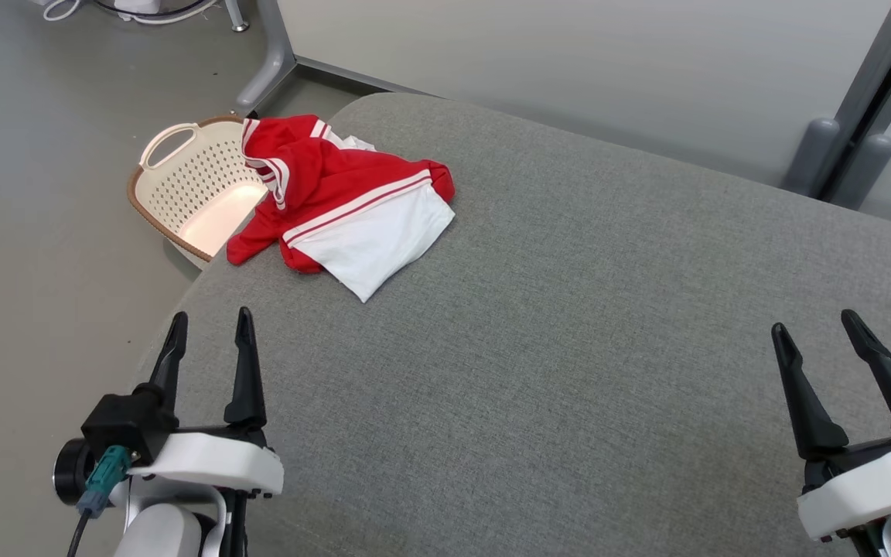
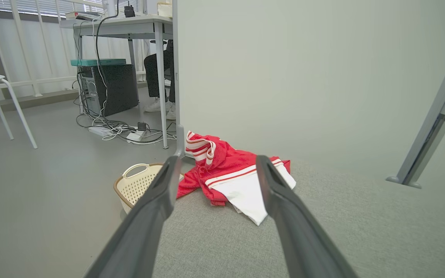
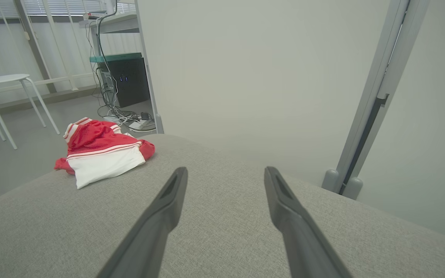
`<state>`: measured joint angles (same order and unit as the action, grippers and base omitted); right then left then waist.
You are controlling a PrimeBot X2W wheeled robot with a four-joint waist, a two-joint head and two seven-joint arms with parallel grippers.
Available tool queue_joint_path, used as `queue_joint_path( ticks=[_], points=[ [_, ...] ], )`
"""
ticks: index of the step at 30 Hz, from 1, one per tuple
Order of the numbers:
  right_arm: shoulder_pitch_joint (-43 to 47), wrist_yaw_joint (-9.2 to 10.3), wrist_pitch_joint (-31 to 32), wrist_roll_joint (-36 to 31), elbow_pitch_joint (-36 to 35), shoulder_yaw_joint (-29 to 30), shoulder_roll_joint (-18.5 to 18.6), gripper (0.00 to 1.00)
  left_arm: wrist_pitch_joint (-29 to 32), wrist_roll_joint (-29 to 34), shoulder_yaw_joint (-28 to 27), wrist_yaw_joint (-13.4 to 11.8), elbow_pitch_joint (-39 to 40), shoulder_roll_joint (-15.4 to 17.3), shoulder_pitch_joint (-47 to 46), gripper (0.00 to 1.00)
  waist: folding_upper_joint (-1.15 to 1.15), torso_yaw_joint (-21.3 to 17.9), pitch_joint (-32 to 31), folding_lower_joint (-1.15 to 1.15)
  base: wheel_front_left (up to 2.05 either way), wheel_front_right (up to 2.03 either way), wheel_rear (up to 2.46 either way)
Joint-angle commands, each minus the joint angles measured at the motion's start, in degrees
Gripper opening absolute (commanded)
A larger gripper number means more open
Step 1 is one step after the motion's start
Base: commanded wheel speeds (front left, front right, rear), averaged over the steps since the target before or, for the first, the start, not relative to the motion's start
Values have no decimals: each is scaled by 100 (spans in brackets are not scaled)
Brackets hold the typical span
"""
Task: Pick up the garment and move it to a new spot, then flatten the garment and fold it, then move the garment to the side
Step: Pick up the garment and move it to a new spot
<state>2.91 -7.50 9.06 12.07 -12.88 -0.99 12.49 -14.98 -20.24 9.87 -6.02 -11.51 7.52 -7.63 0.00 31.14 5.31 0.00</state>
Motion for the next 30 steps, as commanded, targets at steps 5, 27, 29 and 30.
queue_joint_path(
  ticks=[5, 27, 29, 30],
  points=[
    [-44, 1, 152, 30, -275, 126, 124, 100, -25, -44, -56, 156, -416, -145, -561, 100, 0, -168, 429, 0, 0, 0, 0],
    [-942, 1, 294, 299, -767, 250, 840, 100, 8, -1067, -645, 985, -4842, -491, -3323, 0, 0, -1280, 2408, 0, 0, 0, 0],
    [-962, 1, 260, 307, -722, 247, 825, 100, 7, -1006, -747, 1003, -4747, -499, -3351, 0, 0, -1290, 2388, 0, 0, 0, 0],
    [-975, 1, 243, 297, -706, 252, 818, 100, 3, -945, -809, 978, -4632, -490, -3330, 0, 0, -1288, 2370, 0, 0, 0, 0]
  ],
)
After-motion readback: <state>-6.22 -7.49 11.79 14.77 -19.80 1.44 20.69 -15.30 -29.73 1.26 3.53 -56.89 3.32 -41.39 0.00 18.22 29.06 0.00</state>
